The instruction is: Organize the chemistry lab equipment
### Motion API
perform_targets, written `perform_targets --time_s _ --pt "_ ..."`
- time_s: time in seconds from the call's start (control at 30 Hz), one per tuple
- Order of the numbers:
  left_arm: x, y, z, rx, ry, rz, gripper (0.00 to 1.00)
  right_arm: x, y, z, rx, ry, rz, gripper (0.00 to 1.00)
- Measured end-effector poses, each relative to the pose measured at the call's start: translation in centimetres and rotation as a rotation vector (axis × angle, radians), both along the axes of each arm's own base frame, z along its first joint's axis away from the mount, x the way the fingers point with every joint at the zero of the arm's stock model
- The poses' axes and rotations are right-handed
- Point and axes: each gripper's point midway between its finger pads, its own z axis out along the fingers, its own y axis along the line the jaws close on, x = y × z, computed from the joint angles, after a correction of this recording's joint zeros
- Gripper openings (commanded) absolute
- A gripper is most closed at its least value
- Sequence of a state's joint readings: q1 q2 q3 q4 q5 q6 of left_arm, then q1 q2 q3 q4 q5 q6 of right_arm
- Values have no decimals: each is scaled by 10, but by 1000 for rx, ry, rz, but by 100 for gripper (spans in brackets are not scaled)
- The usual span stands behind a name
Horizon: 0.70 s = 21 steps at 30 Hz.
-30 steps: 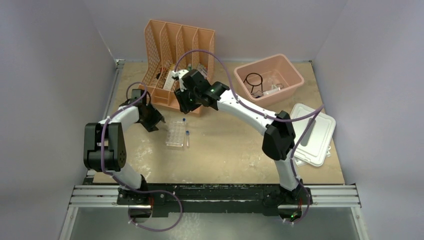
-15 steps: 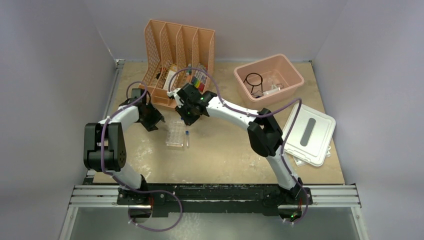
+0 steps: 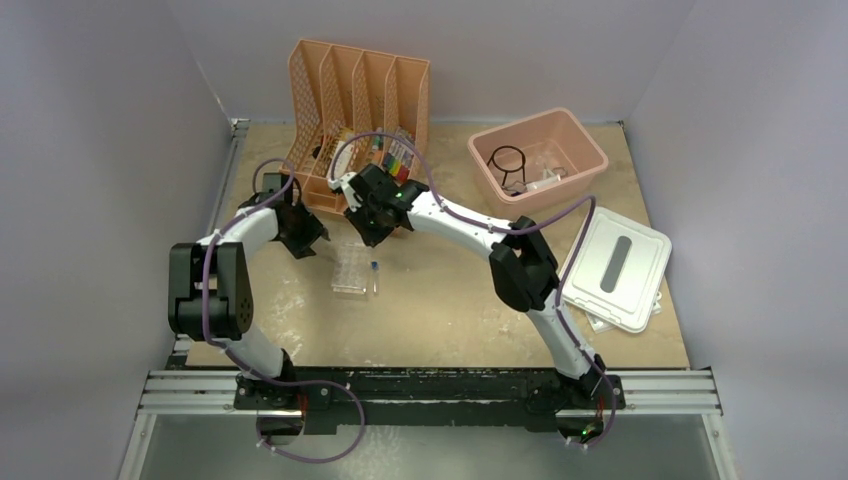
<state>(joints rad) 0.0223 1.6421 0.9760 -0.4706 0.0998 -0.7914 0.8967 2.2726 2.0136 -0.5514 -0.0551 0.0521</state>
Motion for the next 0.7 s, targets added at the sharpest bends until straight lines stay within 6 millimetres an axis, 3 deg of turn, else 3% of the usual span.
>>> perform_targets --time_s 0.17,0.3,0.5,0.6,0.7 --pt "4 2 5 13 -7 -2 49 -3 -3 4 6 -1 0 35" --pt "3 8 12 46 -18 2 49 -21 -19 15 25 20 -7 49" --pt "6 20 45 111 -100 22 49 -38 -38 43 96 14 -73 51" --pt "7 25 69 141 -167 32 49 -38 -40 39 106 36 -139 51" --pt "4 29 90 167 -224 37 49 -41 -45 20 87 85 -223 52"
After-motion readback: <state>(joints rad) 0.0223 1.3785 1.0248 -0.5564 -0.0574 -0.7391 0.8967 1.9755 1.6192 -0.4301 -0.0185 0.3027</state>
